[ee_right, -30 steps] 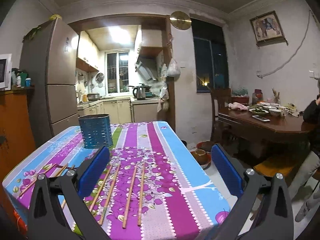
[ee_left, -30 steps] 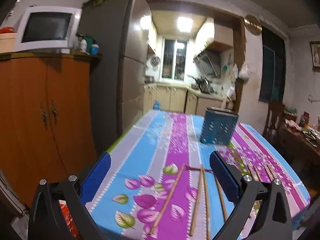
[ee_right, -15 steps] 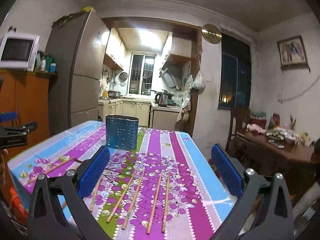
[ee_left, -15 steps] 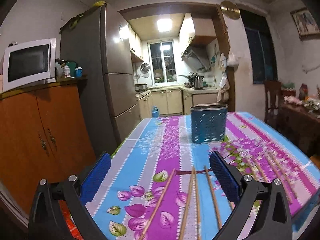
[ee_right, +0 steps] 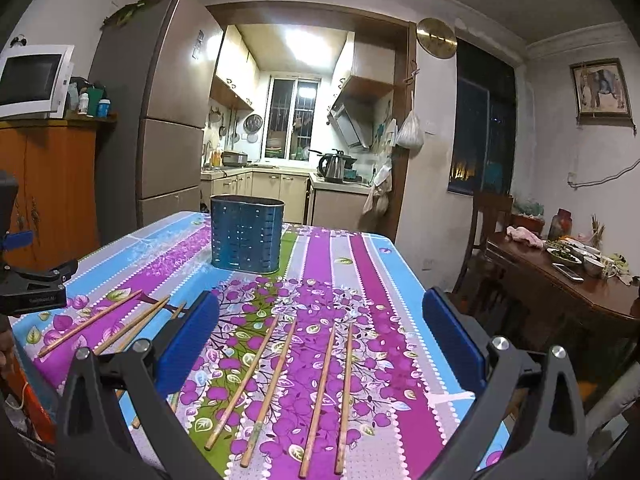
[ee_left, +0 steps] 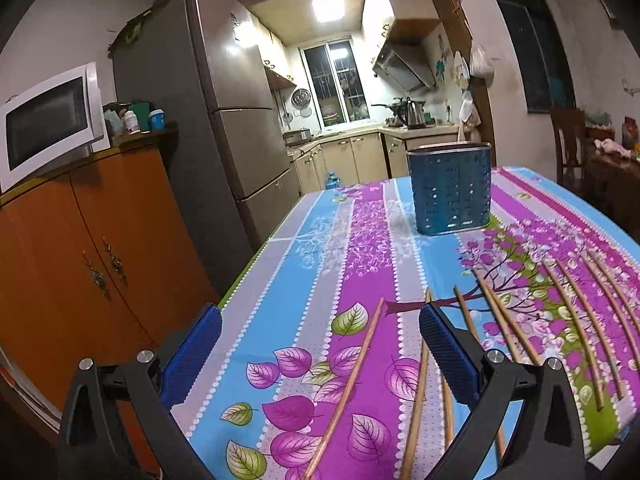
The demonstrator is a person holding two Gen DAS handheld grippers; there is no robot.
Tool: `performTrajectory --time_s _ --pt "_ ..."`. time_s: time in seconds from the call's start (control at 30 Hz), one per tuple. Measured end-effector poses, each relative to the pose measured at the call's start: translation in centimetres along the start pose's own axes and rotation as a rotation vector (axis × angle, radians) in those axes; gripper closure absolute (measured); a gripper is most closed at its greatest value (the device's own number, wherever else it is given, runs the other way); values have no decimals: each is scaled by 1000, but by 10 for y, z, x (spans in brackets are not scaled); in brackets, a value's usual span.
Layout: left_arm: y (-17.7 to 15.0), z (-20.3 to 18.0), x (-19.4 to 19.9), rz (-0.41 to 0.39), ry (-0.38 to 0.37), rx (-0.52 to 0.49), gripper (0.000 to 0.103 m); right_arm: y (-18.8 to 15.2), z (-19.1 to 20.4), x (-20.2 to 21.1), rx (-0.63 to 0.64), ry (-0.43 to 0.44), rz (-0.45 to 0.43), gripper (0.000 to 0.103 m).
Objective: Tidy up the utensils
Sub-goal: 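Move both grippers over the loose wooden chopsticks on the tablecloth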
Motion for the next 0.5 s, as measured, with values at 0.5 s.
performTrajectory --time_s 0.5 --pt "-2 12 -12 -6 -17 23 4 5 -7 0 7 -56 -41 5"
Point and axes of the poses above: each gripper's, at about its wrist camera, not at the fingertips, and x roughly against the way its jaws point, z to its left, y to its top, the point moved 8 cm from there along -x, roughly the way its jaws point, and after that the axes turned 12 degrees about -y, right-handed, at the moved point
